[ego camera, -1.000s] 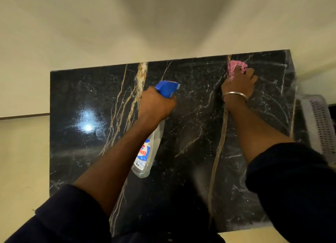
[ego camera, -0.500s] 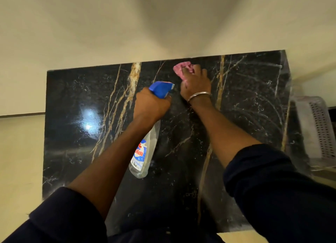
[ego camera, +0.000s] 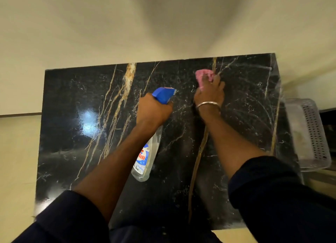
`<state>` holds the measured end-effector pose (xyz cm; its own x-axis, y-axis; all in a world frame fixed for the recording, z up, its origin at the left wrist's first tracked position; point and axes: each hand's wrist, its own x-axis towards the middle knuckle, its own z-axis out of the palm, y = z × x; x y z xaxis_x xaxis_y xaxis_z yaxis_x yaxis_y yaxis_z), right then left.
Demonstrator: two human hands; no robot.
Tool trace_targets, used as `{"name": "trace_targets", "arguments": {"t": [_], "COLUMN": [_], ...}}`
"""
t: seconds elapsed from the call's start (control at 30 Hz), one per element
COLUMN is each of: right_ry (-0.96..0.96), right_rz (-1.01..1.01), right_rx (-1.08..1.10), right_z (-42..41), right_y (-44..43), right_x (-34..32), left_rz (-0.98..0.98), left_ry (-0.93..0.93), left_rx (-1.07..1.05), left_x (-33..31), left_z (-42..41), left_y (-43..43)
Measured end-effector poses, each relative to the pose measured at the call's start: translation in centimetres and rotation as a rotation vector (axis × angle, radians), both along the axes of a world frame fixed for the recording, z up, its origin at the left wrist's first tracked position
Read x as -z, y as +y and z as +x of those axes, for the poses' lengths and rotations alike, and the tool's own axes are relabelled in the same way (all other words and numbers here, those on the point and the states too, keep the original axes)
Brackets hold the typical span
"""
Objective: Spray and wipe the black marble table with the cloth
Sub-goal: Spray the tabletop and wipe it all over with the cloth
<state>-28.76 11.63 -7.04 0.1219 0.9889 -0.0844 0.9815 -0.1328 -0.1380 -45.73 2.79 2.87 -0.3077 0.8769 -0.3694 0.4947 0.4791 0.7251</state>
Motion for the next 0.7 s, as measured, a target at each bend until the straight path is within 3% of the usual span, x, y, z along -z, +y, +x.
{"name": "trace_targets", "arguments": {"t": [0.13,0.23,0.5,0.7], "right_ry": [0.085,0.094,0.012,0.042], "right_rz": [-0.022,-0.017,0.016,0.008], "right_rx": [-0.261,-0.382,-0.008,0.123], "right_z": [-5.9,-4.6,9.1,6.1], "right_y": [-4.0,-4.9,-4.3,-7.0], "right_x": [-0.3,0.3,-0.3,-0.5], "left_rz": [0.024,0.028,0.050,0.027], "left_ry": [0.021,0.028,0.033,0.006], "left_rx": [-0.007,0.000,0.070,0.054], "left_x": [-0.6,-0.9,-1.1,-0.8], "left_z": [0.9,1.3,2.2,2.6], "left_y": [-0.5,-0.9,-2.4,-4.2]}}
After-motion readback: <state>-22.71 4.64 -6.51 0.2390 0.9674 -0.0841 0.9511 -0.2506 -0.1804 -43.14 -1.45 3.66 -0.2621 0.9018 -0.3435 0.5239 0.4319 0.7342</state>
